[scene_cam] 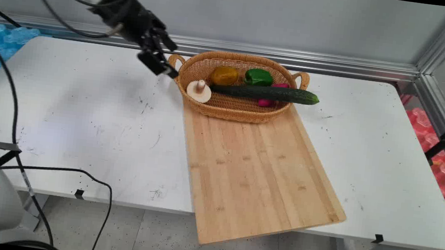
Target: Pick up the cucumber from the vegetable basket
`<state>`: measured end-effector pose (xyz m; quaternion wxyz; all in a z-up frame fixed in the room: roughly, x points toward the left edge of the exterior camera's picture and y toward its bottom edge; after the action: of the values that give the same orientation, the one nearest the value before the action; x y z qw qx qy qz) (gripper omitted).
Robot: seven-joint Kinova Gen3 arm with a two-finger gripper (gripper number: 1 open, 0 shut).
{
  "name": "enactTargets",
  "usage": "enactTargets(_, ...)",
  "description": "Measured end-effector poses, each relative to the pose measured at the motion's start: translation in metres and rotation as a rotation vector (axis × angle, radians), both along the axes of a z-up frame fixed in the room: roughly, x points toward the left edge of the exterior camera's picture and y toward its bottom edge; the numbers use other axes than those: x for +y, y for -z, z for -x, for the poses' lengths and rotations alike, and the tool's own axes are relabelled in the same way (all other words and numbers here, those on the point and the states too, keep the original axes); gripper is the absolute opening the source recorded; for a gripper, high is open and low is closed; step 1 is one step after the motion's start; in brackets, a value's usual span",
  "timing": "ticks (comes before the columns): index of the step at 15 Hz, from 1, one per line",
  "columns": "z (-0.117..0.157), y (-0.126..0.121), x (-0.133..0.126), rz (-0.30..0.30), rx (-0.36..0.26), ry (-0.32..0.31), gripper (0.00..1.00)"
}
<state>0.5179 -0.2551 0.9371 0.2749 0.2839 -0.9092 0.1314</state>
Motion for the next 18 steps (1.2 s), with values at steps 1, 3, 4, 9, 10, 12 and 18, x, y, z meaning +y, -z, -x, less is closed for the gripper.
enactTargets(1,0.006,0.004,-0.008,0.007,0.004,0.008,1.0)
enactTargets(3,0.02,0.014,-0.026,0.02,0.007,0.032,1.0)
enactTargets(4,0.025,0.018,-0.033,0.026,0.008,0.042,1.0)
enactTargets(9,0.054,0.043,-0.069,0.057,-0.003,0.098,1.0)
enactTargets(10,0.06,0.048,-0.076,0.065,-0.008,0.11,1.0)
enactTargets(12,0.073,0.06,-0.093,0.084,-0.022,0.138,1.0)
enactTargets(18,0.103,0.089,-0.132,0.132,-0.069,0.235,1.0)
